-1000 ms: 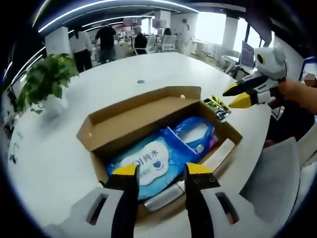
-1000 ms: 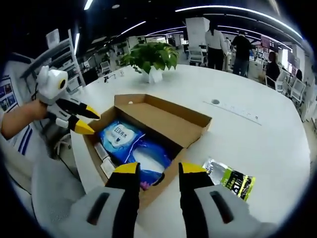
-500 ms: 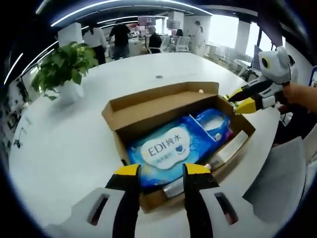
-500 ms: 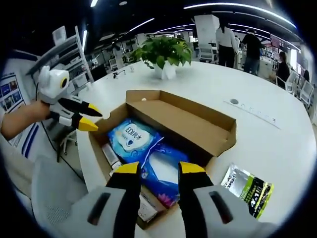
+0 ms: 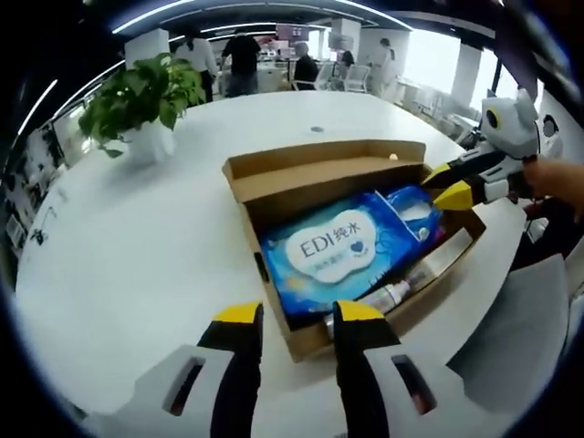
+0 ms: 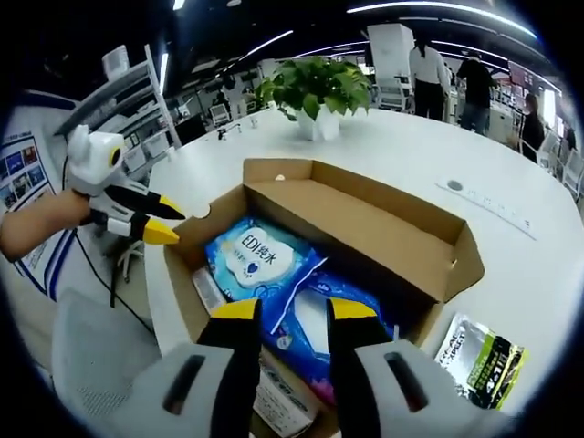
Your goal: Operate the shoe box by opening the lid, removing the specified soft item, and placing it in the target area until the item is outside and the box remains undamaged.
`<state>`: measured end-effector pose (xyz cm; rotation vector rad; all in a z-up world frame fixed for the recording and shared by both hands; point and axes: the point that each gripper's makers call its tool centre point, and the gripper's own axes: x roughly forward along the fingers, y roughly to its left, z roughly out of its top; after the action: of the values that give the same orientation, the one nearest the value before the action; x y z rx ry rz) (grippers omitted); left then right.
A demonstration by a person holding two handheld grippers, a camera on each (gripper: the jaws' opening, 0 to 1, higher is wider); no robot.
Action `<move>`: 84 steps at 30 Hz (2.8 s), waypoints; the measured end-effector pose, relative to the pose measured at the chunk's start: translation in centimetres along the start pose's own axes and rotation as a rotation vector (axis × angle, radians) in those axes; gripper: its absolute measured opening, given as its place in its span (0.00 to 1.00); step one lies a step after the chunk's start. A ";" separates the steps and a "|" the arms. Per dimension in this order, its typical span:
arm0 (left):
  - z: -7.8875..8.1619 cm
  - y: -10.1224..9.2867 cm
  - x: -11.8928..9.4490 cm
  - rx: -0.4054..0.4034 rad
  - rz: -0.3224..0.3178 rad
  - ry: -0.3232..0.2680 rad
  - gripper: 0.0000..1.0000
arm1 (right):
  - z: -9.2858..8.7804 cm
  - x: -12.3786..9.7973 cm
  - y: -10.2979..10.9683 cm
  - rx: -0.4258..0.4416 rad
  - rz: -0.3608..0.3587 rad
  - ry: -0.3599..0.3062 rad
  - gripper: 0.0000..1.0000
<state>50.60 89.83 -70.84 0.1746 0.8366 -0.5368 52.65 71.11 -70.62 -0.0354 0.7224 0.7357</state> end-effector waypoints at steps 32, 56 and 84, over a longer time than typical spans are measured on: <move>-1.0 0.8 0.4 -0.182 -0.011 -0.028 0.05 | -1.1 5.8 1.2 0.026 0.031 0.077 0.19; -1.1 0.9 0.5 -0.190 -0.001 -0.028 0.05 | -1.0 4.0 0.2 0.052 -0.022 0.076 0.00; -0.2 0.7 0.6 -0.143 -0.011 0.009 0.09 | -2.6 1.8 -1.7 0.011 -0.064 0.095 0.00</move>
<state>51.16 90.24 -71.45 0.0416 0.8820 -0.4854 53.09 70.24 -74.12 -0.0835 0.8122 0.6725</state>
